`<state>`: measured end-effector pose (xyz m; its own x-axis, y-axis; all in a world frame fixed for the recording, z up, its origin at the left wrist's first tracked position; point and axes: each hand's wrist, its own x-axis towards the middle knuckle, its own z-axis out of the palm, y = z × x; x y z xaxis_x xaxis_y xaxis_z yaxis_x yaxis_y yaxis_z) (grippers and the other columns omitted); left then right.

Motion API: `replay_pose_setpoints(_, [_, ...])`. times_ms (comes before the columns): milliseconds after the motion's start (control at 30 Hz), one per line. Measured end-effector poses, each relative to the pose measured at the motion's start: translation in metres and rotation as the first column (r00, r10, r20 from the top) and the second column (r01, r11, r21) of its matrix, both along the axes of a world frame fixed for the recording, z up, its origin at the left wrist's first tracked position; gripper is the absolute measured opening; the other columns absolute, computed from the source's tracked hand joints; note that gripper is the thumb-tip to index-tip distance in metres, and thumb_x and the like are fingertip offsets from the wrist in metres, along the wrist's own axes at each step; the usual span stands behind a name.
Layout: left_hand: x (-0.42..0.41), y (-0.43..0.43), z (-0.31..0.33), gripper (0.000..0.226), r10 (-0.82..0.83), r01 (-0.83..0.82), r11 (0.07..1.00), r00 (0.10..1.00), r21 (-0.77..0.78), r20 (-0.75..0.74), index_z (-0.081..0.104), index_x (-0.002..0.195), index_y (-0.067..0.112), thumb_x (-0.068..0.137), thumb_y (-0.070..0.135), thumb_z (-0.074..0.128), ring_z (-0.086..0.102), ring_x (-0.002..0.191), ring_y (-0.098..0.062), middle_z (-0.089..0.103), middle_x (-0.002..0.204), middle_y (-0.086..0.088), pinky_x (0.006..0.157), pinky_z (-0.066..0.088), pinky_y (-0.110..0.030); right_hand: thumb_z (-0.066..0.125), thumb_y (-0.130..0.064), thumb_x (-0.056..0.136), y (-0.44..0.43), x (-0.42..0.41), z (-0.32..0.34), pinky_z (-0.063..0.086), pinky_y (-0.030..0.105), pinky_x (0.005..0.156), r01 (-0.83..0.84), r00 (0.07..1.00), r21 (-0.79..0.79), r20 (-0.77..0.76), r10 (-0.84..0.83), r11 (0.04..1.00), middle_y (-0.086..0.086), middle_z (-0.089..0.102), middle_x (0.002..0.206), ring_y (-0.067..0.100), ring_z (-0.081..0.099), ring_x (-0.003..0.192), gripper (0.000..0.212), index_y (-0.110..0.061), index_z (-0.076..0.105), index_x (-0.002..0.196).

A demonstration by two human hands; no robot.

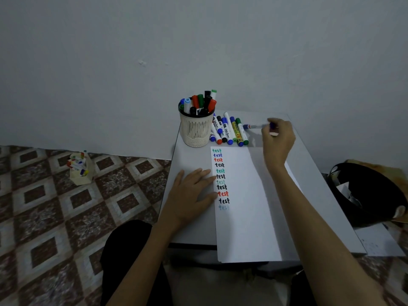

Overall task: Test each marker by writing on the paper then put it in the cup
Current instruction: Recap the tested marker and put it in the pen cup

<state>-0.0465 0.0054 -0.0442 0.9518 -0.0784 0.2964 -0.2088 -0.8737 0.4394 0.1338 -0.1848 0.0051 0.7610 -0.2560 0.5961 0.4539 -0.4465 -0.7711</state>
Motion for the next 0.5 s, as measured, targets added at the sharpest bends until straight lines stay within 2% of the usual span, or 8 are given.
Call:
replay_pose_setpoints(67, [-0.001, 0.0, 0.0, 0.068, 0.001, 0.0, 1.0, 1.0, -0.012, 0.01, 0.044, 0.136, 0.026, 0.081, 0.064, 0.027, 0.022, 0.138, -0.005, 0.036, 0.147, 0.009, 0.117, 0.001, -0.039, 0.06, -0.01, 0.089, 0.0, -0.015, 0.014, 0.055, 0.023, 0.066, -0.07, 0.997, 0.241, 0.048, 0.06, 0.968, 0.009, 0.059, 0.104, 0.018, 0.062, 0.085, 0.02, -0.006, 0.064, 0.109])
replay_pose_setpoints(133, [-0.001, -0.002, 0.002, 0.068, 0.008, -0.007, 0.999, 0.999, -0.043, 0.032, 0.042, 0.137, 0.024, 0.082, 0.063, 0.029, 0.027, 0.136, -0.006, 0.038, 0.145, 0.007, 0.117, 0.003, -0.038, 0.061, -0.013, 0.091, -0.002, -0.032, 0.024, 0.055, 0.025, 0.06, -0.144, 0.989, 0.401, 0.044, 0.138, 0.904, 0.015, 0.06, 0.106, 0.022, 0.063, 0.084, 0.018, -0.007, 0.064, 0.108])
replay_pose_setpoints(200, [-0.002, -0.004, 0.006, 0.068, 0.023, -0.015, 0.993, 0.997, -0.12, 0.068, 0.04, 0.137, 0.021, 0.083, 0.061, 0.032, 0.032, 0.133, -0.007, 0.041, 0.143, 0.005, 0.117, 0.009, -0.037, 0.06, -0.015, 0.092, -0.003, -0.053, 0.029, 0.052, 0.026, 0.059, -0.216, 0.971, 0.484, 0.015, 0.239, 0.848, 0.02, 0.064, 0.099, 0.021, 0.063, 0.078, 0.018, -0.005, 0.065, 0.105])
replay_pose_setpoints(267, [-0.004, -0.006, 0.009, 0.067, 0.03, -0.009, 0.975, 0.996, -0.224, 0.09, 0.039, 0.138, 0.019, 0.085, 0.06, 0.037, 0.034, 0.129, -0.005, 0.042, 0.141, 0.005, 0.114, 0.019, -0.033, 0.059, -0.015, 0.094, -0.001, -0.075, 0.029, 0.052, 0.027, 0.06, -0.292, 0.929, 0.516, -0.047, 0.367, 0.805, 0.015, 0.065, 0.089, 0.018, 0.062, 0.073, 0.018, -0.003, 0.065, 0.105])
replay_pose_setpoints(333, [-0.007, -0.008, 0.013, 0.063, 0.016, 0.011, 0.945, 0.997, -0.326, 0.08, 0.037, 0.138, 0.021, 0.087, 0.058, 0.042, 0.036, 0.125, 0.0, 0.042, 0.138, 0.01, 0.105, 0.03, -0.021, 0.056, -0.013, 0.095, 0.005, -0.098, 0.024, 0.054, 0.026, 0.061, -0.358, 0.868, 0.516, -0.124, 0.482, 0.778, 0.009, 0.065, 0.086, 0.014, 0.062, 0.068, 0.016, -0.004, 0.065, 0.104])
replay_pose_setpoints(400, [-0.011, -0.01, 0.017, 0.053, -0.013, 0.041, 0.921, 0.997, -0.388, 0.076, 0.039, 0.135, 0.023, 0.09, 0.05, 0.045, 0.046, 0.115, 0.003, 0.048, 0.129, 0.012, 0.09, 0.042, -0.013, 0.053, -0.011, 0.096, 0.013, -0.119, 0.018, 0.055, 0.025, 0.06, -0.413, 0.796, 0.567, -0.155, 0.585, 0.713, 0.008, 0.064, 0.084, 0.014, 0.062, 0.066, 0.016, -0.002, 0.064, 0.104])
replay_pose_setpoints(433, [-0.013, -0.01, 0.019, 0.044, -0.031, 0.066, 0.915, 0.995, -0.398, 0.092, 0.044, 0.131, 0.022, 0.092, 0.044, 0.044, 0.052, 0.105, 0.003, 0.055, 0.12, 0.011, 0.081, 0.046, -0.012, 0.053, -0.01, 0.096, 0.018, -0.128, 0.015, 0.055, 0.025, 0.059, -0.427, 0.766, 0.602, -0.156, 0.623, 0.675, 0.009, 0.064, 0.083, 0.015, 0.063, 0.065, 0.017, 0.0, 0.064, 0.104])
replay_pose_setpoints(500, [-0.015, -0.011, 0.021, 0.025, -0.051, 0.101, 0.918, 0.989, -0.383, 0.137, 0.053, 0.113, 0.017, 0.096, 0.03, 0.041, 0.056, 0.08, 0.007, 0.059, 0.089, 0.016, 0.063, 0.042, -0.008, 0.053, -0.01, 0.096, 0.025, -0.14, 0.012, 0.055, 0.026, 0.057, -0.433, 0.728, 0.651, -0.156, 0.668, 0.623, 0.013, 0.064, 0.083, 0.019, 0.062, 0.066, 0.018, 0.001, 0.062, 0.107])
